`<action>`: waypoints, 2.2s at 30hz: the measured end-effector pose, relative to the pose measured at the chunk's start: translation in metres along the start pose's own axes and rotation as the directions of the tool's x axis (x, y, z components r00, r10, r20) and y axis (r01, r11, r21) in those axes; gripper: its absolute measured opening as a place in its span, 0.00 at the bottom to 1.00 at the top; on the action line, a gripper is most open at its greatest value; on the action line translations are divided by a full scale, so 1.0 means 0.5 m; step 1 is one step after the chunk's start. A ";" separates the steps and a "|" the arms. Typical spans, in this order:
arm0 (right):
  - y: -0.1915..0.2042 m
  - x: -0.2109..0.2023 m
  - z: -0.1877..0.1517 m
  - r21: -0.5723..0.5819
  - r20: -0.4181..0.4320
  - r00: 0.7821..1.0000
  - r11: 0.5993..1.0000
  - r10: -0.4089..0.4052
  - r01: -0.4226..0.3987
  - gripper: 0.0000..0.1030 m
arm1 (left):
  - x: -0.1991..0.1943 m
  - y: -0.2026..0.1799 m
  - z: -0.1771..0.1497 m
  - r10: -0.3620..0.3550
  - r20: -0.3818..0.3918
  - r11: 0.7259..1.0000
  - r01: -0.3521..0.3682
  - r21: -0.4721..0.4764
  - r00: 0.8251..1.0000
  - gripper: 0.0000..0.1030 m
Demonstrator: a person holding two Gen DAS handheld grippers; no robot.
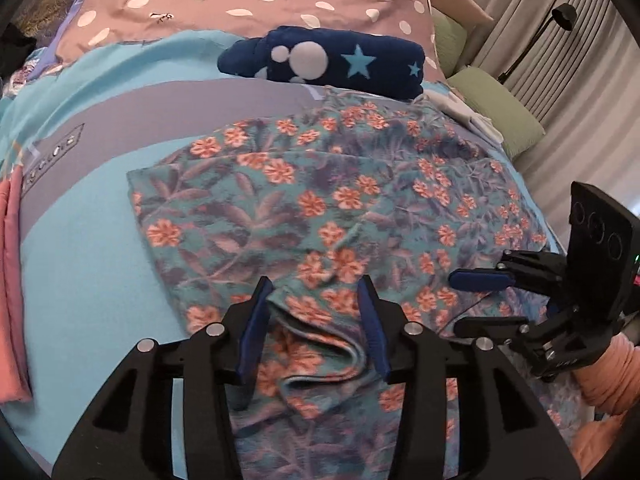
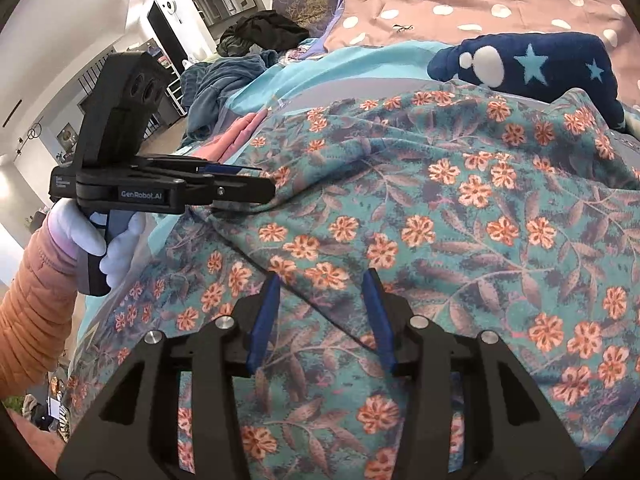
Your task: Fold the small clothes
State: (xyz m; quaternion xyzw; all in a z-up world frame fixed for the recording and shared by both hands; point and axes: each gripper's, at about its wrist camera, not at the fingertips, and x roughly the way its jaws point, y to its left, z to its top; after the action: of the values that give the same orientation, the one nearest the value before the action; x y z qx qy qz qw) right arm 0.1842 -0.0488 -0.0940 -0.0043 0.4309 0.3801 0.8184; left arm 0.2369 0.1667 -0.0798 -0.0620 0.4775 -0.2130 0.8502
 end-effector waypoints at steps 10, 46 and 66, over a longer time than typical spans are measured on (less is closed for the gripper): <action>0.005 0.001 0.001 -0.009 0.001 1.000 1.000 -0.014 0.014 0.43 | -0.036 0.086 0.066 0.261 0.118 0.964 -0.253 -0.080 0.958 0.07; -0.412 -0.130 0.204 0.329 0.017 0.988 0.934 -0.154 0.140 0.60 | 0.035 -0.025 0.235 0.150 0.112 0.986 -0.140 -0.094 0.982 0.55; -0.479 -0.053 0.228 0.374 -0.009 0.948 0.878 -0.319 0.299 0.15 | 0.189 -0.019 0.304 0.151 0.141 0.987 -0.141 -0.083 0.978 0.04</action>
State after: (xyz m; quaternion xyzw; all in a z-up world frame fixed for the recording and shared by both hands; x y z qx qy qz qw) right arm 0.4054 -0.1974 -0.0803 0.0918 0.4669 0.1563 0.8655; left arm 0.4045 0.1036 -0.0695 -0.0731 0.4242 -0.1274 0.8936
